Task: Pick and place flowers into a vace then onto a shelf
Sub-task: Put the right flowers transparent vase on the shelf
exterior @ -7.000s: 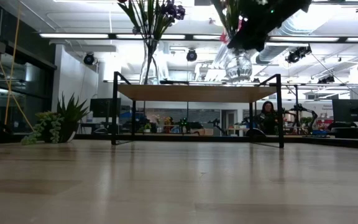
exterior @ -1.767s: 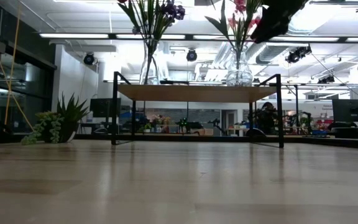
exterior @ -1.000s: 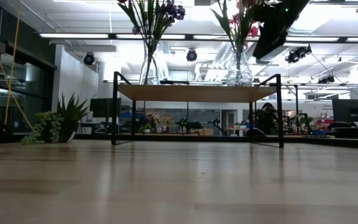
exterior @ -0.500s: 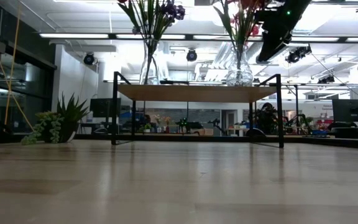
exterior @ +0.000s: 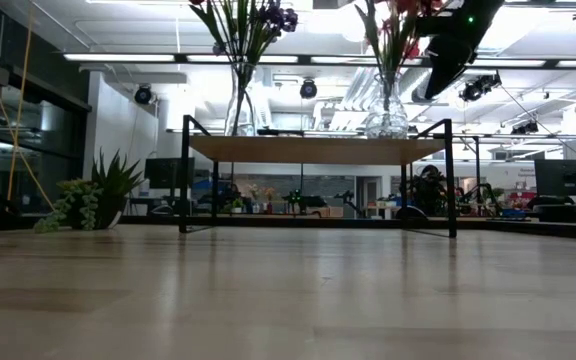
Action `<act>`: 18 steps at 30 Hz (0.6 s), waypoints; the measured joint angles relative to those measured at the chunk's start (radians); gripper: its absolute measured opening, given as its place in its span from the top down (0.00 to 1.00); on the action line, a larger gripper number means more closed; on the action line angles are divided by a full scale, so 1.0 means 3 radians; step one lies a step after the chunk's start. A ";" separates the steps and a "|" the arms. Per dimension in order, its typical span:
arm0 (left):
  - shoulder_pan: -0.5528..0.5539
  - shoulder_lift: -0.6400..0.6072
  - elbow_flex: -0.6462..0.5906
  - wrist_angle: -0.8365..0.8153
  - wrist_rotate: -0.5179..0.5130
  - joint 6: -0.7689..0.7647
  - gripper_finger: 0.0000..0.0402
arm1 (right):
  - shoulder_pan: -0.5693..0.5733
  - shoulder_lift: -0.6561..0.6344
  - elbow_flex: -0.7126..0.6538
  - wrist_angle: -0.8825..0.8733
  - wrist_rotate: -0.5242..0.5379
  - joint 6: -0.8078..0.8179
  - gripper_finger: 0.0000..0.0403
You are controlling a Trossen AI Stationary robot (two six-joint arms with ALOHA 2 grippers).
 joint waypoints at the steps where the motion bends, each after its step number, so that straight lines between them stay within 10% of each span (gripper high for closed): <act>1: 0.0000 0.0000 0.0000 0.0000 -0.0004 0.0001 0.12 | 0.0000 0.0005 0.0000 0.0000 0.0000 -0.0001 0.31; 18: -0.0001 0.0000 0.0000 0.0001 -0.0030 0.0000 0.12 | 0.0005 0.0219 0.0001 -0.0193 -0.0004 -0.0060 0.31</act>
